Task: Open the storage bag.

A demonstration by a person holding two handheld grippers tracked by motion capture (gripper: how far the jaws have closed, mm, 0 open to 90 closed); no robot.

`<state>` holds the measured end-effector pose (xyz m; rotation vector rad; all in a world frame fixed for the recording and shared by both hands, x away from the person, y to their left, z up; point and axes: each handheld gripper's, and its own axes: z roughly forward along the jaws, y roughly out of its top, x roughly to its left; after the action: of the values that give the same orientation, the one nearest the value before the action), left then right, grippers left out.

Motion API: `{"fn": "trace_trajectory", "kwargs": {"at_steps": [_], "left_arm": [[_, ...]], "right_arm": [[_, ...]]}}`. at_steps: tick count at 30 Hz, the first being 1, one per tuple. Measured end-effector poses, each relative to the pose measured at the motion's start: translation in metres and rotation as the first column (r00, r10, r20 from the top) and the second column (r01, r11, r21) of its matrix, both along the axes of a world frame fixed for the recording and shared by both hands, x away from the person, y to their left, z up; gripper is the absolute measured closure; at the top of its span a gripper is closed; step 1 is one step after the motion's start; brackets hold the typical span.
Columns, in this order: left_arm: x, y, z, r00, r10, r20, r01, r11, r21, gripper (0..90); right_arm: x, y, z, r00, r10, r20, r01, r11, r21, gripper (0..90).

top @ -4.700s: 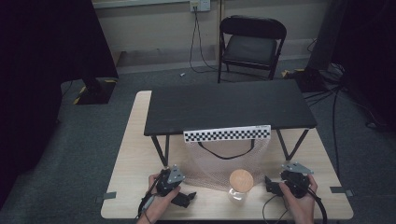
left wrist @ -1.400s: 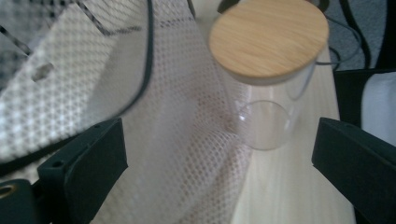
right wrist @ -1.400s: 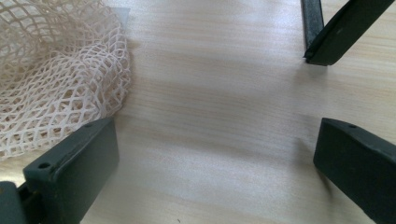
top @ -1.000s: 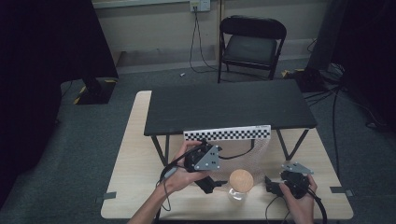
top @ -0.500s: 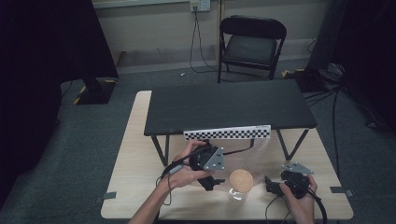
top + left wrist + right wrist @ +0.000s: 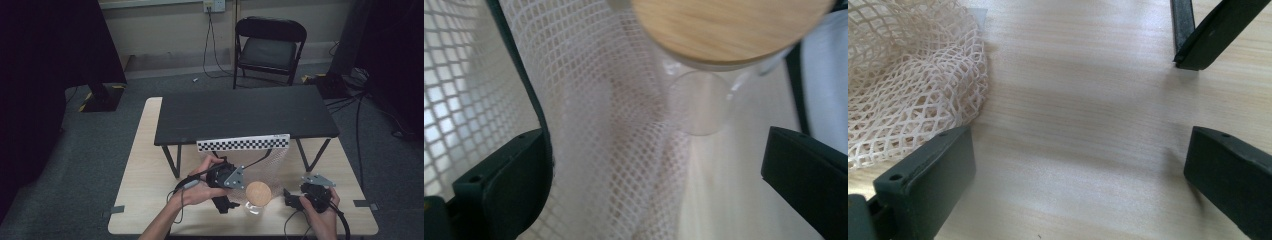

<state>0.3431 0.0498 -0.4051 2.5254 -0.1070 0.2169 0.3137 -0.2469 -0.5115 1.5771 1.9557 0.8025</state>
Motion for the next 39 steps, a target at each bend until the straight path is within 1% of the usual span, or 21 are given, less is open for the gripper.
{"fn": "trace_trajectory", "kwargs": {"at_steps": [1, 2, 4, 8, 14, 20, 23, 25, 28, 29, 31, 35, 39], "left_arm": [[0.000, 0.000, 0.000, 1.0000, 0.000, 0.000, 0.000, 1.0000, 0.000, 0.6], [-0.001, 0.001, 0.002, 0.9999, -0.001, -0.017, 0.001, 1.0000, -0.006, 0.5], [-0.005, 0.003, 0.004, 0.9992, -0.010, -0.038, 0.010, 0.9999, -0.014, 0.5], [-0.011, 0.006, 0.010, 0.9972, -0.034, -0.067, 0.031, 0.9986, -0.044, 0.5], [-0.015, 0.012, 0.017, 0.9900, -0.075, -0.120, 0.064, 0.9937, -0.092, 0.5], [-0.018, 0.016, 0.023, 0.9832, -0.100, -0.153, 0.081, 0.9889, -0.124, 0.5], [-0.020, 0.017, 0.026, 0.9827, -0.110, -0.149, 0.091, 0.9875, -0.128, 0.5], [-0.023, 0.016, 0.027, 0.9855, -0.103, -0.135, 0.086, 0.9885, -0.125, 0.5], [-0.024, 0.017, 0.028, 0.9846, -0.106, -0.139, 0.088, 0.9877, -0.129, 0.5], [-0.025, 0.017, 0.030, 0.9839, -0.107, -0.143, 0.087, 0.9865, -0.139, 0.5], [-0.025, 0.018, 0.030, 0.9834, -0.109, -0.145, 0.087, 0.9857, -0.144, 0.5], [-0.026, 0.019, 0.030, 0.9833, -0.105, -0.149, 0.081, 0.9840, -0.159, 0.5], [-0.026, 0.020, 0.028, 0.9840, -0.098, -0.148, 0.074, 0.9839, -0.162, 0.5]], "right_arm": [[0.000, 0.000, 0.000, 1.0000, 0.000, 0.000, 0.000, 1.000, 0.000, 0.0], [0.000, 0.000, 0.000, 1.0000, 0.000, 0.000, 0.000, 1.000, 0.000, 0.0], [0.000, 0.000, 0.000, 1.0000, 0.000, 0.000, 0.000, 1.000, 0.000, 0.0], [0.000, 0.000, 0.000, 1.0000, 0.000, 0.000, 0.000, 1.000, 0.000, 0.0], [0.000, 0.000, 0.000, 1.0000, 0.000, 0.000, 0.000, 1.000, -0.001, 0.0], [0.000, 0.000, 0.000, 1.0000, 0.000, 0.000, 0.000, 1.000, -0.001, 0.0], [0.000, 0.000, 0.000, 1.0000, 0.000, 0.000, 0.000, 1.000, 0.000, 0.0], [0.000, 0.000, 0.000, 1.0000, 0.000, 0.000, 0.000, 1.000, -0.001, 0.0], [0.000, 0.000, 0.000, 1.0000, 0.000, 0.000, 0.000, 1.000, 0.000, 0.0], [0.000, 0.000, 0.000, 1.0000, -0.001, 0.000, 0.001, 1.000, 0.000, 0.0], [0.000, 0.000, 0.000, 1.0000, -0.001, 0.001, 0.001, 1.000, 0.000, 0.0], [0.000, 0.000, 0.000, 1.0000, -0.001, 0.001, 0.001, 1.000, 0.000, 0.0], [0.000, 0.000, 0.000, 1.0000, -0.001, 0.001, 0.001, 1.000, -0.001, 0.0]]}}
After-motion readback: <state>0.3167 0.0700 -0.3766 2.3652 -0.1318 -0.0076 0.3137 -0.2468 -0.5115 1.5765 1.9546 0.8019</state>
